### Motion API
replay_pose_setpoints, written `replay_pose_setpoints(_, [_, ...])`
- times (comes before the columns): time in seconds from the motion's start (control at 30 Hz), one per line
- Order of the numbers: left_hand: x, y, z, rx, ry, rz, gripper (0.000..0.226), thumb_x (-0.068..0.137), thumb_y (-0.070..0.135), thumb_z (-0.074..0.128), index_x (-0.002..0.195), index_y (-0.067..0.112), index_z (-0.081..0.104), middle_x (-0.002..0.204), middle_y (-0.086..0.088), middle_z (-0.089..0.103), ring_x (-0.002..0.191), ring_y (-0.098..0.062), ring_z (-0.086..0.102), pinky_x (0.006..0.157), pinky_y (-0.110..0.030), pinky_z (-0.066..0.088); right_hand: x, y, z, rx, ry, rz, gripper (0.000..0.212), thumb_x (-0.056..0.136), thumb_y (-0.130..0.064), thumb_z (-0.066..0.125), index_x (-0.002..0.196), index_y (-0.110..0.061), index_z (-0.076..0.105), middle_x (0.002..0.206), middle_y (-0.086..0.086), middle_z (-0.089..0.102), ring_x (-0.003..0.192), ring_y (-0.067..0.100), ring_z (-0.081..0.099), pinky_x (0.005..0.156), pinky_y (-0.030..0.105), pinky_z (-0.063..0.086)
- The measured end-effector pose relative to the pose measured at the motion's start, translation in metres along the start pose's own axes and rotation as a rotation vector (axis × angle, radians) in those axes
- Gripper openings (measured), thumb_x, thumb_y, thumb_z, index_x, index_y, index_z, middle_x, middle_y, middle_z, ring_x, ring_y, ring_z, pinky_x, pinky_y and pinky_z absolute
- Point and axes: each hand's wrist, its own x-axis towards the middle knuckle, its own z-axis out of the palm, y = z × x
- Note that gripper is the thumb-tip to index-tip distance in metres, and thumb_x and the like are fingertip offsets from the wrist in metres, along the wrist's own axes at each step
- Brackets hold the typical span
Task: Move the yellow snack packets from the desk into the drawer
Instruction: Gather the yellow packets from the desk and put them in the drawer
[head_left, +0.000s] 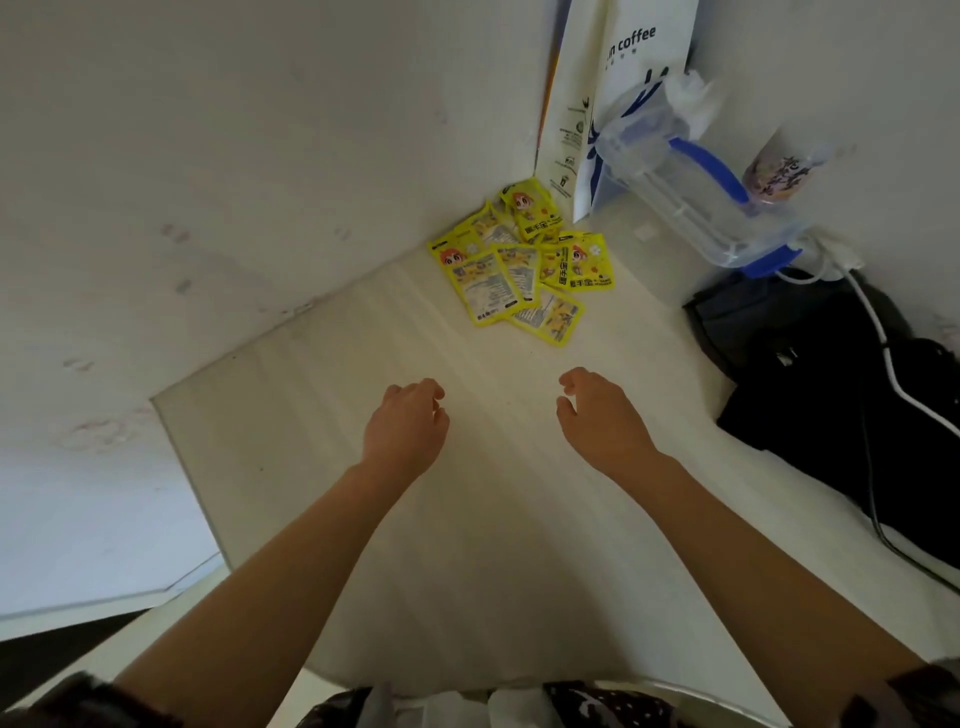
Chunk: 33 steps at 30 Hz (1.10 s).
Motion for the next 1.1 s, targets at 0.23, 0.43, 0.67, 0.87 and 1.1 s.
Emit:
replay_pose_setpoints(0.23, [0.069, 0.020, -0.001, -0.078, -0.051, -0.107, 0.030, 0.093, 0.023, 0.047, 0.121, 0.019, 0.056, 0.111, -0.003, 0.064, 0.115, -0.021, 0.050, 0.090, -0.041, 0.049, 0.070, -0.006, -0.021, 0.004, -0.015, -0.021, 0.034, 0.096, -0.020, 0.045, 0.127, -0.009, 0.052, 0.123, 0.011, 0.061, 0.115, 0.029, 0.056, 0.095, 0.040, 0.047])
replay_pose_setpoints(0.43, [0.129, 0.041, 0.006, -0.222, -0.050, -0.278, 0.029, 0.089, 0.022, 0.050, 0.117, 0.018, 0.058, 0.116, -0.006, 0.063, 0.105, -0.025, 0.059, 0.087, -0.037, 0.050, 0.138, -0.004, -0.032, 0.038, -0.046, -0.038, 0.031, 0.095, -0.018, 0.046, 0.121, -0.005, 0.055, 0.115, 0.015, 0.064, 0.108, 0.032, 0.060, 0.087, 0.039, 0.051])
replay_pose_setpoints(0.67, [0.182, 0.054, 0.018, -0.338, -0.002, -0.449, 0.044, 0.086, 0.039, 0.059, 0.122, 0.015, 0.049, 0.118, -0.008, 0.062, 0.112, -0.029, 0.055, 0.089, -0.041, 0.049, 0.216, -0.008, -0.032, 0.181, -0.074, 0.161, 0.028, 0.091, -0.015, 0.045, 0.063, -0.021, 0.042, 0.065, -0.002, 0.045, 0.076, 0.024, 0.048, 0.066, 0.028, 0.034])
replay_pose_setpoints(0.87, [0.205, 0.061, 0.028, -0.275, 0.077, -0.501, 0.065, 0.083, 0.050, 0.063, 0.128, 0.007, 0.042, 0.131, -0.011, 0.049, 0.124, -0.033, 0.041, 0.096, -0.044, 0.039, 0.253, -0.011, -0.014, 0.250, -0.077, 0.237, 0.040, 0.088, -0.037, 0.060, 0.064, -0.016, 0.036, 0.064, 0.002, 0.044, 0.062, 0.024, 0.050, 0.056, 0.033, 0.040])
replay_pose_setpoints(1.1, [0.208, 0.053, 0.039, -0.218, 0.098, -0.467, 0.063, 0.077, 0.043, 0.073, 0.122, 0.012, 0.042, 0.127, -0.007, 0.052, 0.119, -0.030, 0.041, 0.091, -0.041, 0.041, 0.260, -0.017, 0.007, 0.111, -0.043, 0.311, 0.086, 0.079, -0.049, 0.071, 0.138, -0.002, 0.028, 0.142, 0.020, 0.038, 0.133, 0.043, 0.035, 0.102, 0.050, 0.038])
